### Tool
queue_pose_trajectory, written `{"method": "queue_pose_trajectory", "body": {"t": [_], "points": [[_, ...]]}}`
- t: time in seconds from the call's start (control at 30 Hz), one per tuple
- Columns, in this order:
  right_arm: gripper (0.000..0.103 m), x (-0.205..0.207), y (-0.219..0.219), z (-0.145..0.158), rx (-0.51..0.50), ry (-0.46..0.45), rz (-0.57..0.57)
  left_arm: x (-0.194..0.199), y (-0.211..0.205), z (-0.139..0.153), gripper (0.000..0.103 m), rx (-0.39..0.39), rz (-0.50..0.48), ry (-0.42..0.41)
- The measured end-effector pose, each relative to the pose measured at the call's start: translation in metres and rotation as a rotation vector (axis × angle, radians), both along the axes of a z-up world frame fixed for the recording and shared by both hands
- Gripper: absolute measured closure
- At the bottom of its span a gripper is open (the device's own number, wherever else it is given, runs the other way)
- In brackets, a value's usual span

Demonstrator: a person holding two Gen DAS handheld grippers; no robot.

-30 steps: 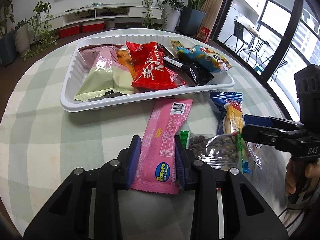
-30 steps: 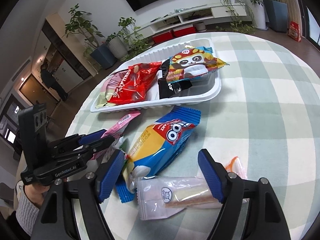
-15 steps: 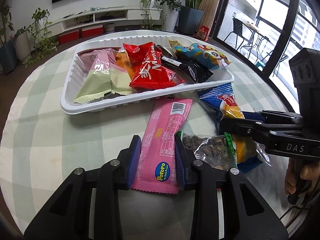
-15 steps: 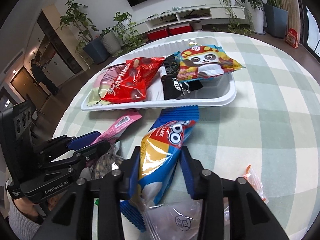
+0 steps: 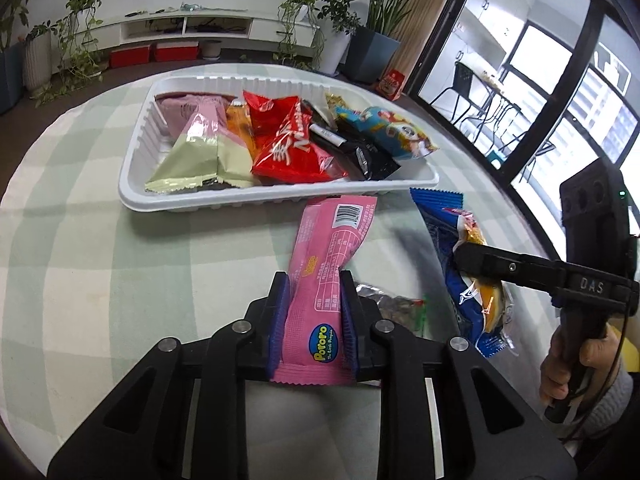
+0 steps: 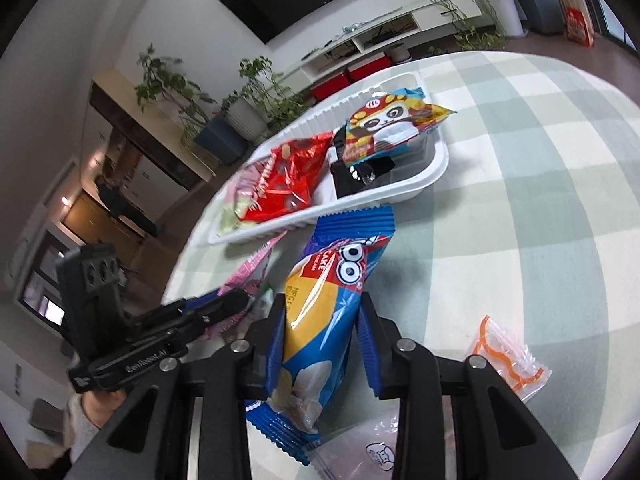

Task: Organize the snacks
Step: 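Grasp pink Potoro stick with left tool while right tool grasps blue bar, then lower both packets into the white tray and open both tools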

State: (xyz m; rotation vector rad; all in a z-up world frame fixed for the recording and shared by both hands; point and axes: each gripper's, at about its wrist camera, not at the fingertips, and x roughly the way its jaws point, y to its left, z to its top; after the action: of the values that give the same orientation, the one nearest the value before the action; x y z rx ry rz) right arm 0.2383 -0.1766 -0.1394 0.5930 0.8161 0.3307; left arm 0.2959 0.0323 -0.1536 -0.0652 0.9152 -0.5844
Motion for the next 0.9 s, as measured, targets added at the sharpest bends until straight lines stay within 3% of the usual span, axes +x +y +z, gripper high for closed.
{"method": "queue_pose_trajectory", "body": {"t": [0.33, 0.9], "points": [[0.067, -0.005, -0.016, 0.002, 0.176, -0.002, -0.013, -0.009, 0.010, 0.007, 0.082, -0.055, 0.011, 0.006], [0.067, 0.001, -0.010, 0.025, 0.231, -0.045, 0.021, -0.024, 0.047, 0.047, 0.083, -0.169, 0.067, -0.022]]}}
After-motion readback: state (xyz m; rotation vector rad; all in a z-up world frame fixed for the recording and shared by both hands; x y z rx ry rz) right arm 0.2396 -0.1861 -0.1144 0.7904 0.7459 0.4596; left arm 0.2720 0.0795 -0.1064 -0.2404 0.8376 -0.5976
